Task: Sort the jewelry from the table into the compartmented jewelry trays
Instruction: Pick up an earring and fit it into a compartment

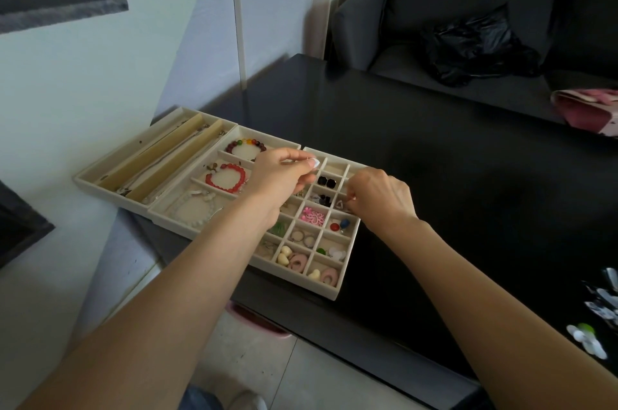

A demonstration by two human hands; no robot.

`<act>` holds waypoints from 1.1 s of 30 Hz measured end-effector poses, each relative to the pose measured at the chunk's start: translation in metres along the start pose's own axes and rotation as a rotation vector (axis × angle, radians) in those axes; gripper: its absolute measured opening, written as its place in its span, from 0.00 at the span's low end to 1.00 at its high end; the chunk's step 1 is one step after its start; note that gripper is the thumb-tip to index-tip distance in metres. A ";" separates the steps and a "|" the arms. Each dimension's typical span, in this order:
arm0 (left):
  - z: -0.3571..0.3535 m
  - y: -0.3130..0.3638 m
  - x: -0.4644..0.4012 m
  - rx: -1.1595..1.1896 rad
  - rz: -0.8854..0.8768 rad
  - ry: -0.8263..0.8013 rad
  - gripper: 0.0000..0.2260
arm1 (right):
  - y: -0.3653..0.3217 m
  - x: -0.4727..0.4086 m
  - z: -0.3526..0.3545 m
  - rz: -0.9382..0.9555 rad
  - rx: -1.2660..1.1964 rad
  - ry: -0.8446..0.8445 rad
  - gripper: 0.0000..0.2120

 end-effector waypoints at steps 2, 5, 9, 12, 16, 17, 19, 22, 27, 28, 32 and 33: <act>0.000 0.000 0.000 0.001 0.001 -0.004 0.08 | -0.001 0.000 -0.001 0.008 0.008 0.005 0.03; 0.000 0.000 0.000 0.017 0.007 -0.018 0.07 | 0.001 -0.001 -0.001 -0.018 -0.031 -0.002 0.03; -0.001 0.001 0.004 0.046 0.003 -0.089 0.07 | 0.010 -0.007 0.006 -0.093 -0.394 0.044 0.03; -0.003 0.003 0.006 0.001 -0.009 -0.081 0.06 | 0.006 -0.007 0.015 -0.112 -0.803 -0.008 0.07; -0.007 0.004 0.007 -0.099 -0.015 -0.084 0.06 | 0.000 -0.002 0.021 -0.019 -0.940 -0.026 0.06; -0.008 0.004 0.008 -0.113 -0.020 -0.095 0.06 | -0.001 -0.002 0.021 0.004 -0.920 -0.008 0.06; -0.009 0.004 0.009 -0.141 -0.035 -0.112 0.08 | 0.000 -0.001 0.020 0.040 -0.877 -0.009 0.07; -0.010 0.004 0.010 -0.145 -0.037 -0.121 0.09 | -0.002 0.000 0.023 0.107 -0.789 -0.052 0.08; -0.011 -0.002 0.004 -0.333 -0.152 -0.099 0.14 | 0.008 -0.001 0.021 0.064 -0.685 -0.021 0.04; -0.010 -0.002 0.004 -0.437 -0.223 -0.093 0.14 | 0.011 -0.001 0.019 0.032 -0.676 -0.023 0.04; -0.010 -0.003 0.011 -0.874 -0.513 -0.209 0.17 | 0.020 -0.003 0.010 -0.051 -0.635 -0.037 0.03; -0.010 -0.005 0.012 -0.967 -0.562 -0.252 0.19 | 0.020 -0.004 0.008 -0.055 -0.619 -0.051 0.04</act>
Point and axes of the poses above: each hand's wrist, its own x-axis away from the middle knuckle, its own z-axis out of the back of the hand, y = z × x, the point moved 2 cm from there along -x, towards the middle knuckle, and after that the axes turned 1 degree about y, right-handed, at the moved point
